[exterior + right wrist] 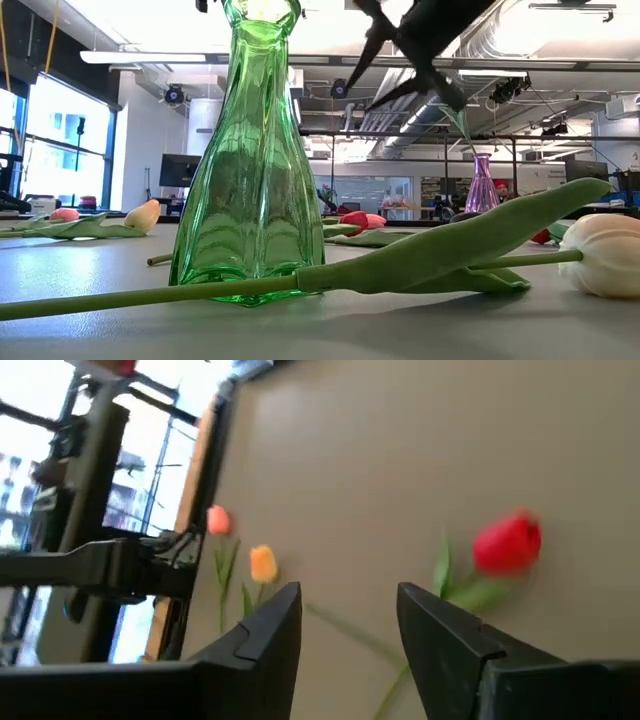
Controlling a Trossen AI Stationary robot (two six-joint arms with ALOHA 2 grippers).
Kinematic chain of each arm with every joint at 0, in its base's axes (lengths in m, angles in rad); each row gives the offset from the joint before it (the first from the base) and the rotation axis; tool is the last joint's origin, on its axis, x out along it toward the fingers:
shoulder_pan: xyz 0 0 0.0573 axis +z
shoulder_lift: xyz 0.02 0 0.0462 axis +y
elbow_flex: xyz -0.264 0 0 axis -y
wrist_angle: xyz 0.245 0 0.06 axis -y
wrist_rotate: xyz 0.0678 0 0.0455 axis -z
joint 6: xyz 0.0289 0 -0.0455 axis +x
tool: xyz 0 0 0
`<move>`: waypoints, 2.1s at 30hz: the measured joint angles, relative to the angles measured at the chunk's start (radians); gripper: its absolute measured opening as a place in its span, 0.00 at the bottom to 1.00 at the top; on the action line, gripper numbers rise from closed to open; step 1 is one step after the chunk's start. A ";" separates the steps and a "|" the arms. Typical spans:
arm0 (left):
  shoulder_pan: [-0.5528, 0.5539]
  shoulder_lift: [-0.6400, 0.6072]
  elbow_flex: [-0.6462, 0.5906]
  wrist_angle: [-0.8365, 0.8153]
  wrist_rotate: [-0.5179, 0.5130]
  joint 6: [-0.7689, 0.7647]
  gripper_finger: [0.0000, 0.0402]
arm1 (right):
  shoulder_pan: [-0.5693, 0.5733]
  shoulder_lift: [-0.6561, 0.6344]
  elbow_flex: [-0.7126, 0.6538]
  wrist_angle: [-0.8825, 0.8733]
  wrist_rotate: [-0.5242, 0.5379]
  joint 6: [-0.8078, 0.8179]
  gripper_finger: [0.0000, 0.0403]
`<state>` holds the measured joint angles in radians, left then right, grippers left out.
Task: Sort flowers into vase by color
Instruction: Put the black flower into the violet vase
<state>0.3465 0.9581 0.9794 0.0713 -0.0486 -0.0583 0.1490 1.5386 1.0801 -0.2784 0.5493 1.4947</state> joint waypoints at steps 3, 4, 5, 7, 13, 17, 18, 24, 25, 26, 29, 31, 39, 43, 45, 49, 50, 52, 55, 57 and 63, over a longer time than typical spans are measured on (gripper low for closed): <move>0.000 0.000 0.000 0.000 0.000 0.000 0.51 | 0.025 0.065 0.000 0.019 -0.033 0.161 0.38; 0.000 0.000 0.000 0.000 0.000 0.000 0.51 | 0.033 0.083 0.000 0.022 -0.046 0.211 0.38; 0.000 0.000 0.000 0.000 0.000 0.000 0.51 | 0.042 0.099 0.000 0.023 -0.056 0.259 0.38; 0.000 0.000 0.000 0.000 0.000 0.001 0.51 | 0.065 0.128 0.000 0.026 -0.066 0.368 0.38; 0.000 0.000 0.000 0.000 0.000 0.000 0.51 | 0.108 0.164 0.000 0.016 -0.144 0.672 0.38; 0.000 0.000 0.000 0.000 0.000 0.000 0.51 | 0.113 0.160 0.000 0.007 -0.193 0.802 0.38; 0.000 0.000 0.000 0.000 0.000 0.000 0.51 | 0.115 0.158 0.000 0.014 -0.198 0.828 0.38; 0.000 0.000 0.000 0.000 0.000 0.000 0.51 | 0.085 0.157 0.000 0.003 -0.283 0.863 0.38; 0.000 0.000 0.000 0.000 0.000 0.000 0.51 | 0.079 0.156 0.000 -0.023 -0.296 0.867 0.38; 0.000 0.000 0.000 0.000 0.000 0.000 0.51 | 0.074 0.157 0.000 -0.044 -0.304 0.870 0.38; 0.000 0.000 0.000 0.000 0.000 0.000 0.51 | 0.065 0.157 0.000 -0.115 -0.335 0.886 0.38; 0.000 0.000 0.000 0.000 0.000 0.000 0.51 | 0.061 0.158 0.000 -0.153 -0.374 0.894 0.38; 0.000 0.000 0.000 0.000 0.000 0.000 0.51 | 0.068 0.226 0.000 -0.202 -0.415 0.892 0.38; 0.000 0.000 0.000 0.000 0.000 0.000 0.51 | 0.068 0.282 -0.001 -0.205 -0.444 0.864 0.38; 0.000 0.000 0.000 0.000 0.000 0.000 0.51 | 0.068 0.304 0.001 -0.209 -0.464 0.820 0.38; 0.000 0.000 0.000 0.000 0.000 0.000 0.51 | 0.067 0.312 0.004 -0.231 -0.481 0.702 0.38; 0.000 0.000 0.000 0.000 0.000 0.000 0.51 | 0.067 0.309 0.005 -0.239 -0.479 0.682 0.38; 0.000 0.000 0.000 0.000 0.000 0.000 0.51 | 0.067 0.298 0.002 -0.291 -0.463 0.660 0.38; 0.000 0.000 0.000 0.000 0.000 -0.001 0.51 | 0.067 0.282 0.000 -0.367 -0.439 0.652 0.38; 0.000 0.000 0.000 0.000 0.000 -0.001 0.51 | 0.067 0.273 0.000 -0.416 -0.415 0.651 0.38; 0.000 0.000 0.000 0.000 0.000 0.000 0.51 | 0.065 0.266 -0.002 -0.467 -0.379 0.641 0.38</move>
<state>0.3462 0.9577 0.9794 0.0714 -0.0483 -0.0587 0.2138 1.8050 1.0779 -0.7458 0.1705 2.1361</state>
